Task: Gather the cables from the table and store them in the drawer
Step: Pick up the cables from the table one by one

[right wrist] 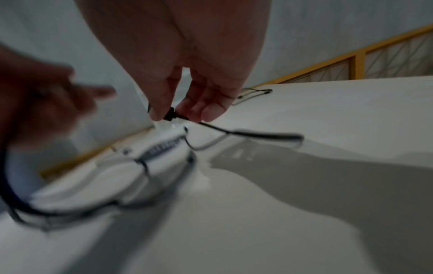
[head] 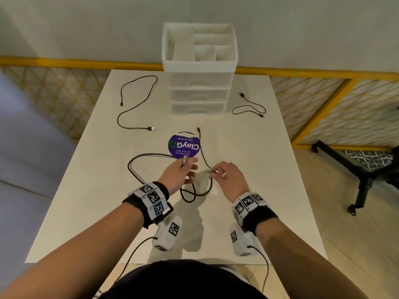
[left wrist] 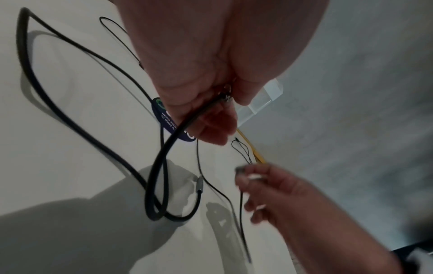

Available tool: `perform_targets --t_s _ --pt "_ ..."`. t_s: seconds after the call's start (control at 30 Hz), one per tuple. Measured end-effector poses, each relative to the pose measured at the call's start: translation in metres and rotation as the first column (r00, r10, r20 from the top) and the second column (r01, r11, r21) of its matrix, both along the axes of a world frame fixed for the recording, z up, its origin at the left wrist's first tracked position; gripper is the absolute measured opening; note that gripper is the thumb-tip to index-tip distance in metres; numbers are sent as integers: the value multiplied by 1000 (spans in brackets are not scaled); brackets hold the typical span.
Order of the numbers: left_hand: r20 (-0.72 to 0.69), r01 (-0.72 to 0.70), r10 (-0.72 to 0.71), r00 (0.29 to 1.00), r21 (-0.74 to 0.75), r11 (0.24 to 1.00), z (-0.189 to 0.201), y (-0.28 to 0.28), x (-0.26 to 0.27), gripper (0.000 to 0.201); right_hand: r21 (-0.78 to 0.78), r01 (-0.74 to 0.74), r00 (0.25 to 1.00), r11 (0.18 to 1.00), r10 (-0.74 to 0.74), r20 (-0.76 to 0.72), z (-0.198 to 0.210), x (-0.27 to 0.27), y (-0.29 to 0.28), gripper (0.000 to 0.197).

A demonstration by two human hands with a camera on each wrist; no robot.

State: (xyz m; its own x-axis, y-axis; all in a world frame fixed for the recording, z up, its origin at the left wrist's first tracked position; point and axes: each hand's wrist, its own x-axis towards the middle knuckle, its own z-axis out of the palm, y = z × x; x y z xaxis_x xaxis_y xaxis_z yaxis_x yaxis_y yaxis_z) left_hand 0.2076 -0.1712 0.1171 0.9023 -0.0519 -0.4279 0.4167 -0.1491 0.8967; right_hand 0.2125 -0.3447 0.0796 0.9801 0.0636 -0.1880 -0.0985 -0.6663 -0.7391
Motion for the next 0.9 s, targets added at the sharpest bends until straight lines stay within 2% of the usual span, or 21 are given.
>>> perform_targets --t_s 0.13,0.27,0.4,0.53,0.67,0.8,0.9 --pt "87 37 -31 996 -66 997 20 -6 15 37 273 103 991 956 -121 49 56 24 27 6" --pt "154 75 -48 987 -174 982 37 -13 33 36 344 94 977 934 -153 148 80 38 34 11" --pt "136 55 -32 990 -165 985 37 -17 50 34 292 106 973 951 -160 168 70 55 27 20" --pt "142 -2 -2 990 33 999 32 -26 72 34 258 101 982 961 -137 127 58 84 12 21" --pt "161 -20 7 987 76 997 32 -35 113 35 227 195 974 954 -216 68 51 144 -17 23" --pt "213 -107 65 975 192 976 30 -38 152 31 68 246 969 967 -247 4 35 205 -45 29" --pt "182 -127 104 978 118 985 24 -41 181 29 -62 274 959 960 -277 -51 23 249 -61 31"
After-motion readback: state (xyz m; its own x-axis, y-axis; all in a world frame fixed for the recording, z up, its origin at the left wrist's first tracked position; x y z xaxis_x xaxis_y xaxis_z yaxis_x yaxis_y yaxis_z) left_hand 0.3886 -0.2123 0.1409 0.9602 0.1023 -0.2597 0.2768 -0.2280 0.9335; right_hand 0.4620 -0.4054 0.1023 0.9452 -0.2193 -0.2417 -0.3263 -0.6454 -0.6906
